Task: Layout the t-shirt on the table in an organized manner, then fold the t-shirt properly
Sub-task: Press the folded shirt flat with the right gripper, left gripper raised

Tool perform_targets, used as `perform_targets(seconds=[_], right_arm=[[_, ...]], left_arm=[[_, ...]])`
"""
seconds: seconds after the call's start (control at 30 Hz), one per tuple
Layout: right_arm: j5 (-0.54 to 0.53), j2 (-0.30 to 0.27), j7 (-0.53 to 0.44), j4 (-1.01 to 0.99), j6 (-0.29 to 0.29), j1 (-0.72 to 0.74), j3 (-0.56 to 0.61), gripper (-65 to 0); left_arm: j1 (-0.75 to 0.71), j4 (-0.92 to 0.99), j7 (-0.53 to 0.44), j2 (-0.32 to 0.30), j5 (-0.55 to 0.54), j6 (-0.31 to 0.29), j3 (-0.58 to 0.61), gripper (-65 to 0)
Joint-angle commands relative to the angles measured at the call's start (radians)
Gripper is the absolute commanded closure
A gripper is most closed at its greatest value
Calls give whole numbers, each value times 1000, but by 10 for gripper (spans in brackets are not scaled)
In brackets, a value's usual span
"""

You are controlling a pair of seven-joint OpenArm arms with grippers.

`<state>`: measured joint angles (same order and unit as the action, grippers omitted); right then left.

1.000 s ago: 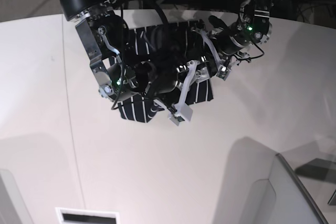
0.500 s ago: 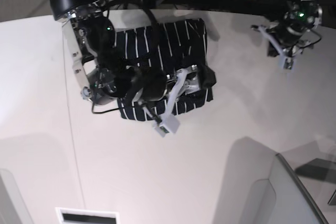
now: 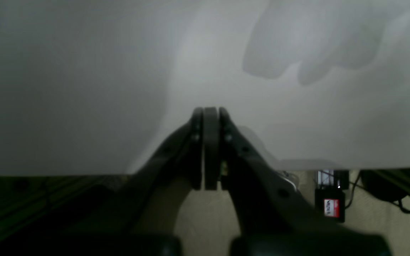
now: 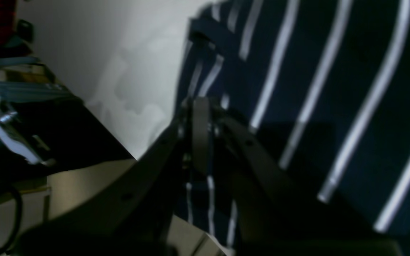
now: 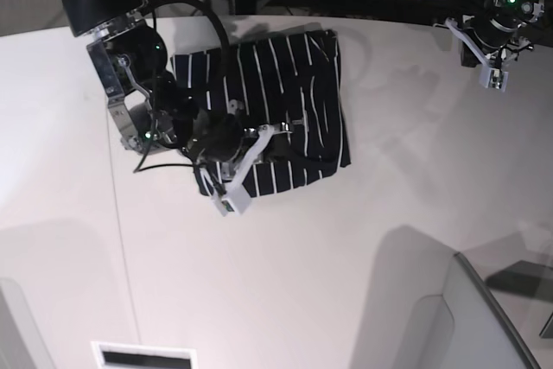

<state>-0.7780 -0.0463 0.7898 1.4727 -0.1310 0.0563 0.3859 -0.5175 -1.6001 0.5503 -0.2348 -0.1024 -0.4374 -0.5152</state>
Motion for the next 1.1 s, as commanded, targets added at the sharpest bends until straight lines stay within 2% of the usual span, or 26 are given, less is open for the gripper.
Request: perform_targets(seconds=[0.0,0.17,0.3,0.37,0.43,0.5,0.8,1.07], right_arm=[[-18,9,-14,21,-11,23,0,-15],[-14,7,-22,13,-11,96,158,-2],[62,10,-108,0,-5,147,290,-2],[111,13,-103,-30,8,147,292,-2],[119,19,-73,-59,49,135,281,-2],[119,18,-53,-82,63,110,279,-2],[119,1,-46,-105,61,17,279,-2],[119,1,70,-53,61,32,279,-2]], left_arm=[[-3,-18,-14,-7,-4,2,8,0],[-3,-13,-14,-7,0,2,97,0],[-3,-13,-14,-2,2,2,120,0],[-3,-13,-14,-1,2,2,120,0],[-3,-12,-14,-4,3,2,114,0],[-5,-10,-14,-8,3,2,111,0],[17,-9,-14,-8,3,2,119,0],[47,48,-14,-10,3,2,117,0]])
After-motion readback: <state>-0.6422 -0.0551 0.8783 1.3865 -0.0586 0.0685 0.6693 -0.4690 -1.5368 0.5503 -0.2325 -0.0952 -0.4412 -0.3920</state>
